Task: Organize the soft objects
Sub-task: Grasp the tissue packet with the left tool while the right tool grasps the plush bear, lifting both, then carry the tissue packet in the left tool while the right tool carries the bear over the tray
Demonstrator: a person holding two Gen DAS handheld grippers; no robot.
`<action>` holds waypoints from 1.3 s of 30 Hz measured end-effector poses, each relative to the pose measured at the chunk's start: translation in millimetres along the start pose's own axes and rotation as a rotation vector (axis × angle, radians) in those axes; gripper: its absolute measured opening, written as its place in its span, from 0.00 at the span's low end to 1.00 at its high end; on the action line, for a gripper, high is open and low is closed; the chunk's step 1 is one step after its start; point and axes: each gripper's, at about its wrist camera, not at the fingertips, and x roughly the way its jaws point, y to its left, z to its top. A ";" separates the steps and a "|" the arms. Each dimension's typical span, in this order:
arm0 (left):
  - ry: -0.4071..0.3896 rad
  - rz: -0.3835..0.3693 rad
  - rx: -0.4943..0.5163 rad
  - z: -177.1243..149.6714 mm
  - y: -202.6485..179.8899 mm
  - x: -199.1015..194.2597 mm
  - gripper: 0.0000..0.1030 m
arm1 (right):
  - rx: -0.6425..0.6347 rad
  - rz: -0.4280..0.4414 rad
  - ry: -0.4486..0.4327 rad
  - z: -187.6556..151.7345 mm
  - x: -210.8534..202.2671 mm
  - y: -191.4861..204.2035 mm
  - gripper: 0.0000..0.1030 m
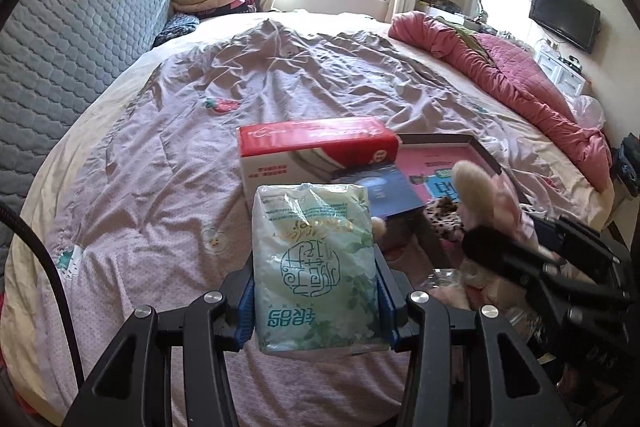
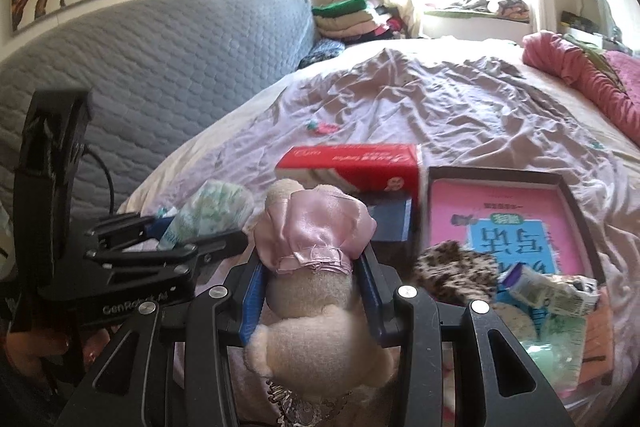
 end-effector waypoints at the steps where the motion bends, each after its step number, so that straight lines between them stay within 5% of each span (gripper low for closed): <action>1: -0.003 -0.005 0.003 0.3 -3.3 -1.3 0.47 | 0.007 -0.008 -0.006 1.6 -2.5 -3.8 0.42; 20: -0.006 -0.054 0.094 6.3 -69.8 -2.8 0.47 | 0.126 -0.176 -0.119 4.3 -67.7 -85.4 0.42; 39: 0.055 -0.104 0.188 18.9 -150.5 30.8 0.47 | 0.253 -0.246 -0.201 -10.1 -109.5 -144.4 0.42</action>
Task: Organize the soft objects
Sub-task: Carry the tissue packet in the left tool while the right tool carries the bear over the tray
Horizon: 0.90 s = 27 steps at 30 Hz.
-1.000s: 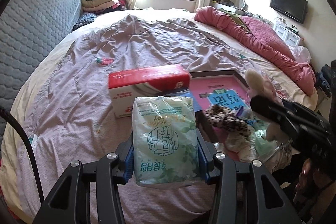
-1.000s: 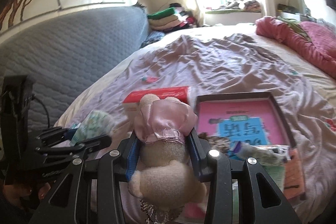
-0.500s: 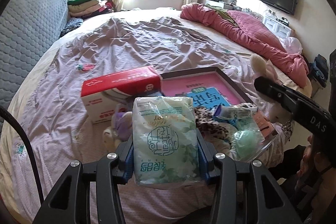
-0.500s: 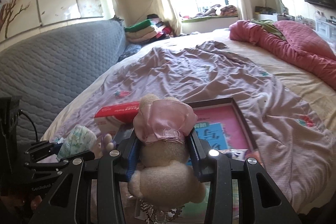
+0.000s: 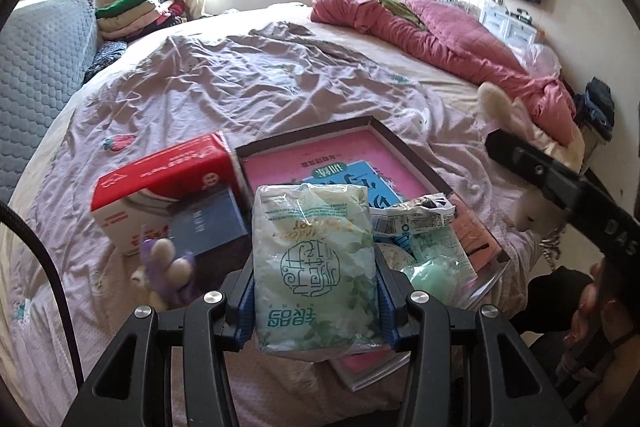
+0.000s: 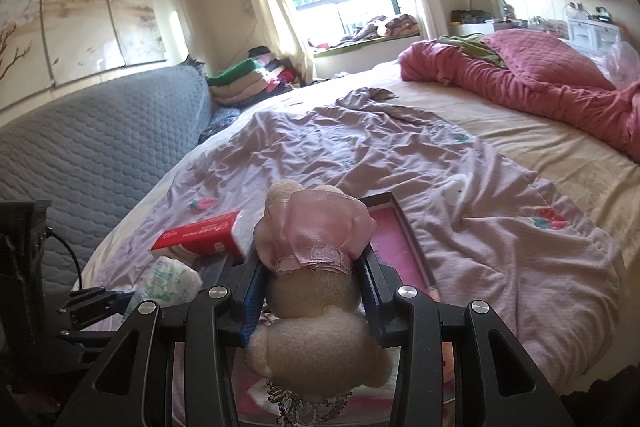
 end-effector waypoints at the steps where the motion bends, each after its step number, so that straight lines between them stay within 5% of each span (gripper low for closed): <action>1: 0.002 -0.003 0.001 0.7 -1.4 2.9 0.47 | 0.004 -0.002 -0.003 0.1 -0.4 -2.3 0.42; 16: 0.163 -0.047 0.011 -5.9 -17.5 68.7 0.47 | 0.030 -0.024 0.058 -7.5 21.7 -17.5 0.42; 27: 0.200 -0.065 0.006 -14.6 -17.0 83.6 0.47 | -0.022 -0.042 0.131 -23.6 57.1 -10.8 0.43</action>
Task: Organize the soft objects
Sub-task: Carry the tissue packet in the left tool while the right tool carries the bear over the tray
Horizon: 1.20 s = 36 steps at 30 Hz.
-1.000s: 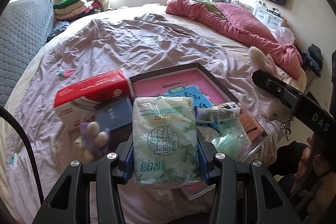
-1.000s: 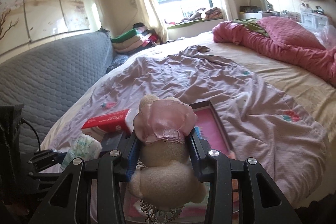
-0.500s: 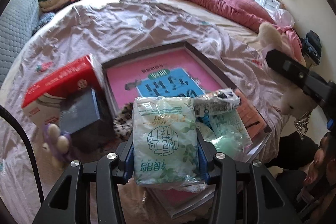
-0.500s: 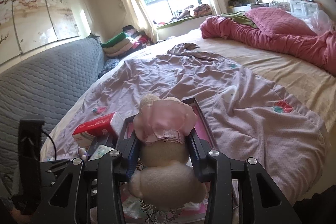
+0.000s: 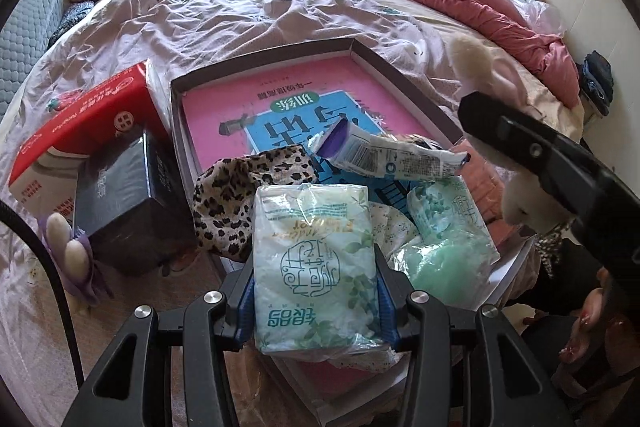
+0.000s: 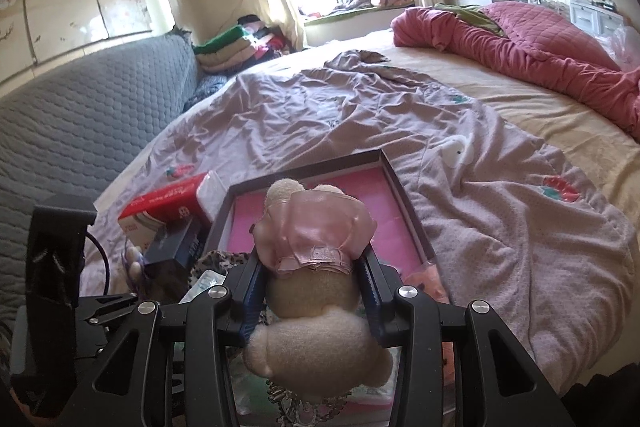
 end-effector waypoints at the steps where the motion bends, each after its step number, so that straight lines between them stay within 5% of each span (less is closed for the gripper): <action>1: 0.002 -0.001 0.000 0.3 0.3 1.0 0.47 | -0.001 -0.002 0.007 -0.3 3.1 -0.6 0.43; 20: 0.010 -0.012 -0.013 -1.5 5.2 8.1 0.47 | -0.031 -0.013 0.098 -19.4 46.0 3.2 0.47; 36: -0.001 -0.014 -0.021 -2.1 6.6 6.1 0.47 | -0.044 -0.016 0.081 -17.5 43.3 6.4 0.54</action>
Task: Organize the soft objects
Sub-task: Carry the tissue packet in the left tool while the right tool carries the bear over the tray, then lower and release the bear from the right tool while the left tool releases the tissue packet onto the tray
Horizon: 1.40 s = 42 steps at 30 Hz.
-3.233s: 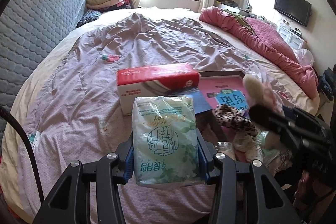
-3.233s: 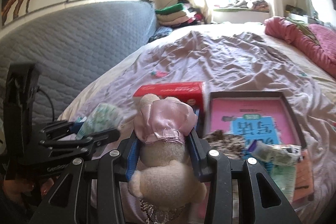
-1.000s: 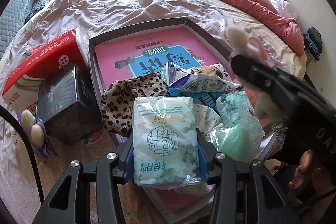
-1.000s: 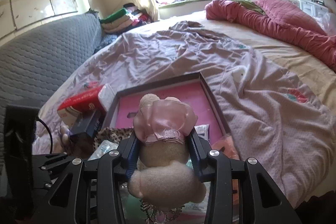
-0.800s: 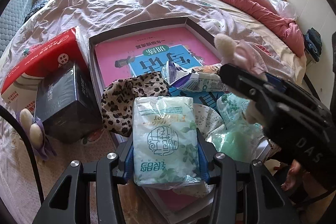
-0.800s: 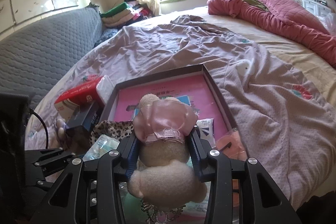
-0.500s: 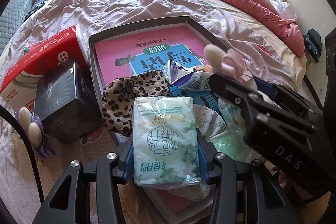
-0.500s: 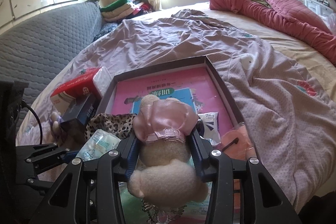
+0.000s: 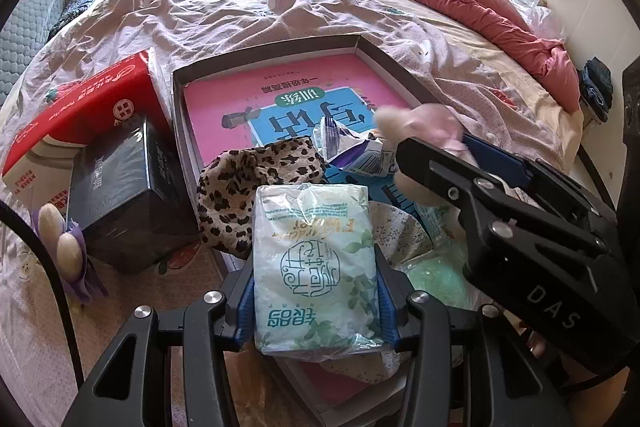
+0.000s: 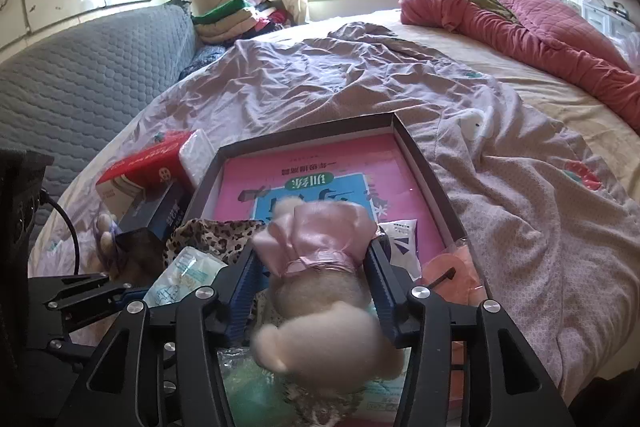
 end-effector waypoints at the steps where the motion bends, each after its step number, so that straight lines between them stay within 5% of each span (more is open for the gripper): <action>1: 0.000 0.000 -0.002 0.1 0.2 0.0 0.47 | -0.002 -0.001 0.002 0.0 0.0 0.4 0.54; 35: -0.022 0.007 -0.007 2.0 -0.6 -12.8 0.52 | 0.092 -0.038 -0.063 5.7 -39.3 -27.0 0.58; 42: -0.052 0.006 -0.008 3.8 -0.7 -25.5 0.58 | 0.078 -0.043 -0.070 6.7 -44.5 -23.0 0.69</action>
